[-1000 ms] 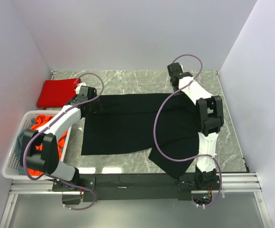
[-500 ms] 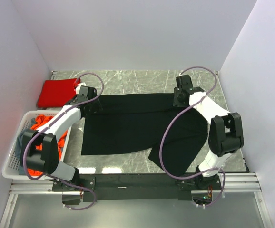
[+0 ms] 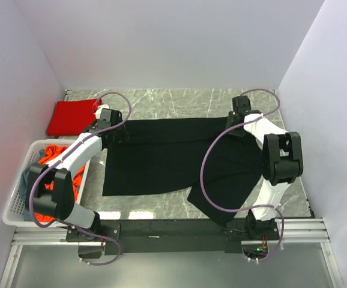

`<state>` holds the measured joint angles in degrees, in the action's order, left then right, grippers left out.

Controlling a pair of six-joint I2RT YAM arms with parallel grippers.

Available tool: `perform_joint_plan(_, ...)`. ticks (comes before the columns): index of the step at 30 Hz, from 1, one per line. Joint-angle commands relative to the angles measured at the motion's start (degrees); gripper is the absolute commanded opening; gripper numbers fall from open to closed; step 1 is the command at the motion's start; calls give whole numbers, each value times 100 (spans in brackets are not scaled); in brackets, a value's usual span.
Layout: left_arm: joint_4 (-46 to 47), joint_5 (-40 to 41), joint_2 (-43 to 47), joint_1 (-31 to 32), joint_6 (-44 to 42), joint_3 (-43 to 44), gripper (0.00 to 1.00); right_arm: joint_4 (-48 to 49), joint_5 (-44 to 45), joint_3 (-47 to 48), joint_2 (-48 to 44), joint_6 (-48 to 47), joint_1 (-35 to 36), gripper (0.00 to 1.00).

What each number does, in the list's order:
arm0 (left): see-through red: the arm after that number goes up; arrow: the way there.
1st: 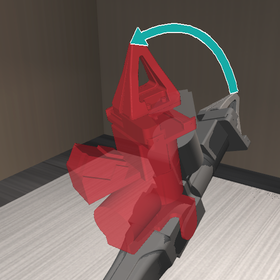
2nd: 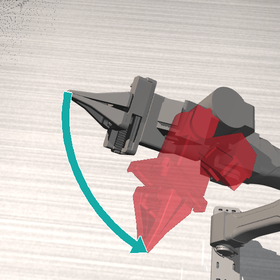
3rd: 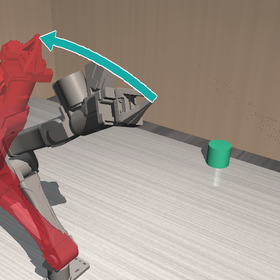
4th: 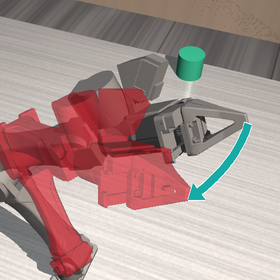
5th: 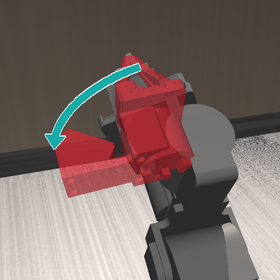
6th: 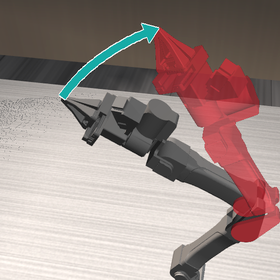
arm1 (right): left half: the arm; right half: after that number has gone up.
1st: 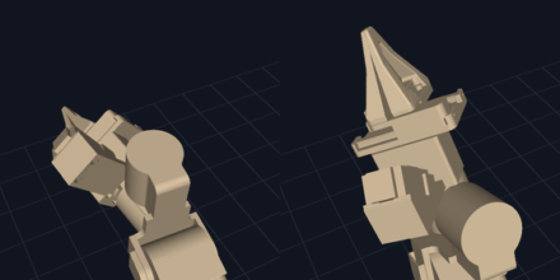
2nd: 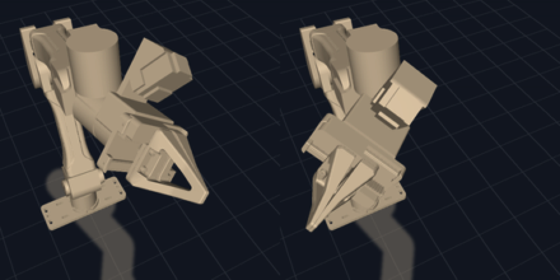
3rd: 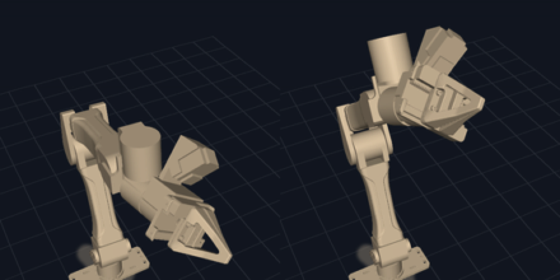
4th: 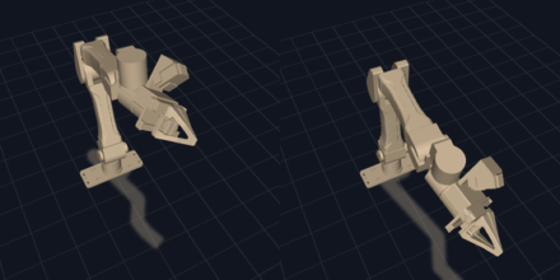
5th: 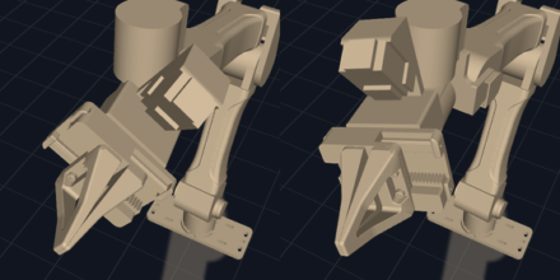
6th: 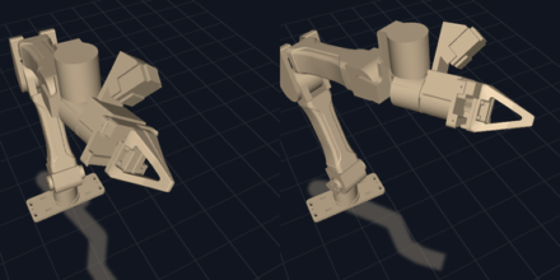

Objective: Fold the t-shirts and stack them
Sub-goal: Fold the tshirt

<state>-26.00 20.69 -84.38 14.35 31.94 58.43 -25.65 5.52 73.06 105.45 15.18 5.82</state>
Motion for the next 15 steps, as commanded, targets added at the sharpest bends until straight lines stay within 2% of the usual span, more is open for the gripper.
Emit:
perform_joint_plan(1,77,41,53,15,-127,186,95,236,-121,490,203,29,-152,41)
perform_joint_plan(11,60,5,-96,15,-127,221,95,253,-700,1316,810,257,-293,41)
perform_joint_plan(15,60,23,-105,15,-136,212,95,429,-982,1176,802,520,-292,41)
